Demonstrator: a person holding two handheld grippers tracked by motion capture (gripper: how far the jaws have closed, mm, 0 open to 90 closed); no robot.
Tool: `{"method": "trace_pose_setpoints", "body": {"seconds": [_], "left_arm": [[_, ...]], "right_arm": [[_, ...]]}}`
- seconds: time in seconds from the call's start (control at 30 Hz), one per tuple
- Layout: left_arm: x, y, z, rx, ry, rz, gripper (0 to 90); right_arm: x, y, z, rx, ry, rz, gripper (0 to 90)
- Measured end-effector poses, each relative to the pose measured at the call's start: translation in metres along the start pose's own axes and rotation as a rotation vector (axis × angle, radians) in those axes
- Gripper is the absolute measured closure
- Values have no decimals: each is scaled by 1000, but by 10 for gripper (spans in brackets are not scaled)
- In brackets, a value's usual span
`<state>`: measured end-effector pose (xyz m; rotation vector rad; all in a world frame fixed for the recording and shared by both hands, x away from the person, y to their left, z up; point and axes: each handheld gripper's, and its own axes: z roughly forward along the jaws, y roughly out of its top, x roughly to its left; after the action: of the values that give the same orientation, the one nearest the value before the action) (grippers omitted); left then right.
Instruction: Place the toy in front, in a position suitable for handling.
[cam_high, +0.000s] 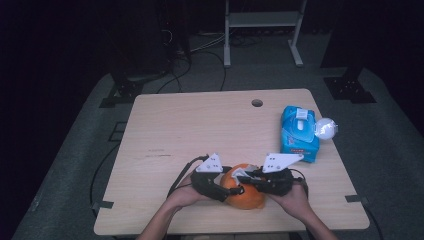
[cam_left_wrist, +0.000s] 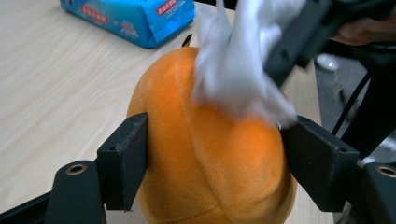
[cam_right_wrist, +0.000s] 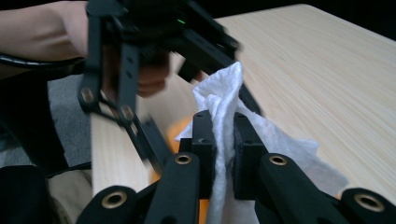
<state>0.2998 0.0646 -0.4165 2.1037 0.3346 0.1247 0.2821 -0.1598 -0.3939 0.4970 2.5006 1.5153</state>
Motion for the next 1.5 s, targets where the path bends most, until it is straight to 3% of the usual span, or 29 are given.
{"method": "trace_pose_setpoints", "body": {"seconds": [0.07,0.13,0.3,0.43,0.6,0.73,1.03,1.13,1.17,1.2,1.23,1.33,1.37,1.5], "left_arm": [[-4,2,1,14,9,37,263],[-5,2,1,18,16,47,266],[-3,-1,1,17,11,50,270],[0,-3,1,12,-4,37,265],[-2,-2,2,17,-9,46,252],[-1,-4,0,26,-10,54,256],[15,-17,-5,26,-38,-14,260],[15,-11,-7,19,-37,-6,184],[15,-9,-8,-15,-31,-7,159],[15,-9,-8,-15,-31,-7,148],[15,-4,-9,-62,-10,-23,145],[14,-7,-5,-18,-4,-3,190],[15,-9,-4,-19,-6,-14,208],[20,-14,-4,-21,-15,-47,244]], "right_arm": [[7,4,6,11,11,-20,815],[9,6,7,19,-1,-31,816],[-13,-2,-8,12,-45,37,816],[-24,-14,-15,9,-52,93,816],[-10,-5,-5,-1,-37,59,815],[3,3,6,20,-30,-10,815],[-28,-19,-12,20,-58,122,815],[-22,-18,-9,24,-65,102,815],[-19,-17,-6,24,-66,82,815],[-16,-16,-3,19,-55,74,815],[-12,-14,1,12,-38,67,814],[-3,-7,8,28,-46,10,813],[-3,-6,7,34,-50,6,814],[-14,-12,-1,26,-40,49,815]]}}
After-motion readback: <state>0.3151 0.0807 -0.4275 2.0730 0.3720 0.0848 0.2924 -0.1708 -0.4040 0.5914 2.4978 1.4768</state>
